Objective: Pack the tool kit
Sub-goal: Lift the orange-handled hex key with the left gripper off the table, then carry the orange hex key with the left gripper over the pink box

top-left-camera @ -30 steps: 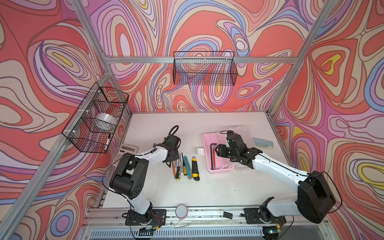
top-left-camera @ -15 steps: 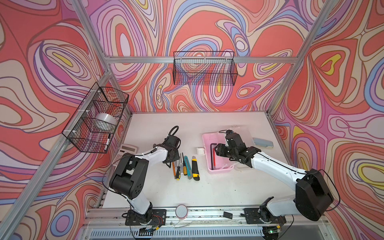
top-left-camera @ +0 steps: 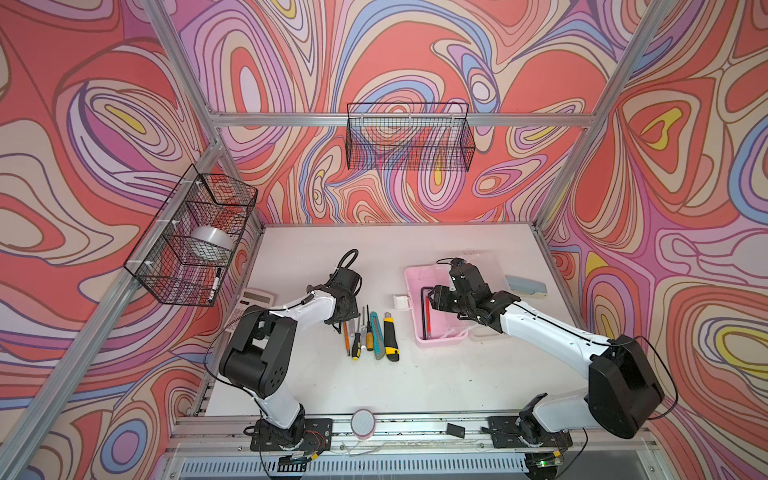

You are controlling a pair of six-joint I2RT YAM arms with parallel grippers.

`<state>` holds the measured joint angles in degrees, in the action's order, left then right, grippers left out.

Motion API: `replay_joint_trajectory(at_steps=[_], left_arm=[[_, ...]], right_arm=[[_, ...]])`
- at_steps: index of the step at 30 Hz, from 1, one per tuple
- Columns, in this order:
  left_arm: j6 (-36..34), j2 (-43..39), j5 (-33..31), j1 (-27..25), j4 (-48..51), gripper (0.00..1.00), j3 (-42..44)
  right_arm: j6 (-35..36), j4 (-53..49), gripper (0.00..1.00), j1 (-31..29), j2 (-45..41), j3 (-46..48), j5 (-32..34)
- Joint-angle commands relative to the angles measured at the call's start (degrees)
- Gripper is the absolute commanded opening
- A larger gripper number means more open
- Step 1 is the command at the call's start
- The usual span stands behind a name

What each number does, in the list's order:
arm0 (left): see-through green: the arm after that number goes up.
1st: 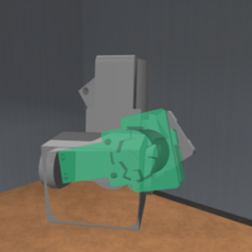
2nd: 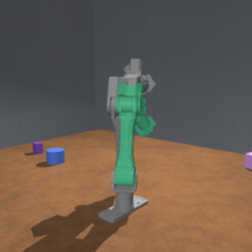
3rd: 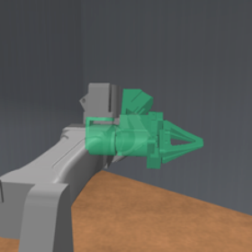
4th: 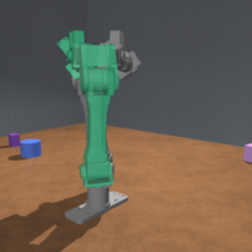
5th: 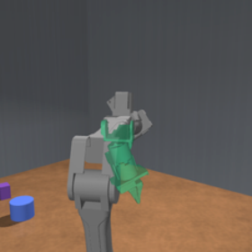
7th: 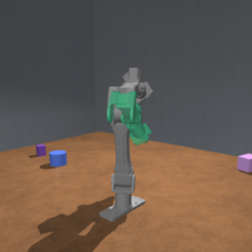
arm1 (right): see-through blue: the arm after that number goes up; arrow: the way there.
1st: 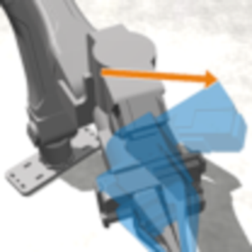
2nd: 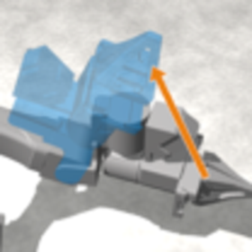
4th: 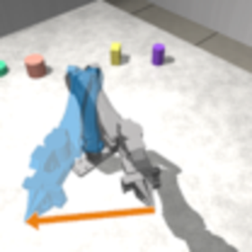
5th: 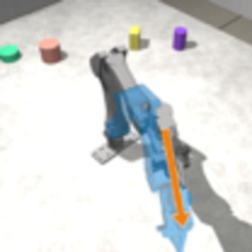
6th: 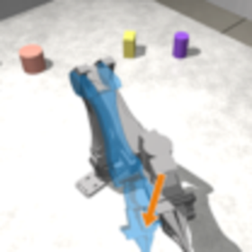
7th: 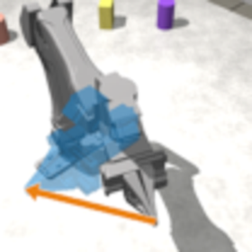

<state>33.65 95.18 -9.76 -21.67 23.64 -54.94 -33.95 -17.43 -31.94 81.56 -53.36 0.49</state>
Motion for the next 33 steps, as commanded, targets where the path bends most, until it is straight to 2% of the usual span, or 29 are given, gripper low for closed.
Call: replay_joint_trajectory(at_steps=[1,6,10,13,16,22,33], left_arm=[[-1.75,-3.93,-4.62,0.43,4.26,0.00,-3.89],[-0.90,-8.30,-3.53,0.43,5.92,0.00,-5.68],[1.55,-11.41,3.76,-0.42,6.81,0.00,-8.31],[4.46,-13.28,6.15,-4.26,5.44,0.00,-10.19],[6.09,-13.34,3.06,-11.00,4.28,0.00,-13.62],[6.78,-5.34,4.23,-17.35,1.99,0.00,-22.52],[9.67,8.90,8.63,-20.16,-2.57,0.00,-31.11]], right_arm=[[0.38,-0.06,0.61,0.29,-0.38,-1.04,1.09],[-0.01,-0.56,0.61,0.39,-1.99,-1.30,1.63],[-0.05,-1.66,0.61,0.80,-4.52,-1.39,2.61],[-0.47,-2.31,0.62,1.34,-7.02,-0.82,3.32],[-1.52,-2.95,0.62,2.28,-9.53,0.11,3.71],[-1.73,-4.34,0.62,2.93,-13.67,1.65,4.85],[-1.99,-5.77,0.63,3.31,-17.39,3.70,6.23]])
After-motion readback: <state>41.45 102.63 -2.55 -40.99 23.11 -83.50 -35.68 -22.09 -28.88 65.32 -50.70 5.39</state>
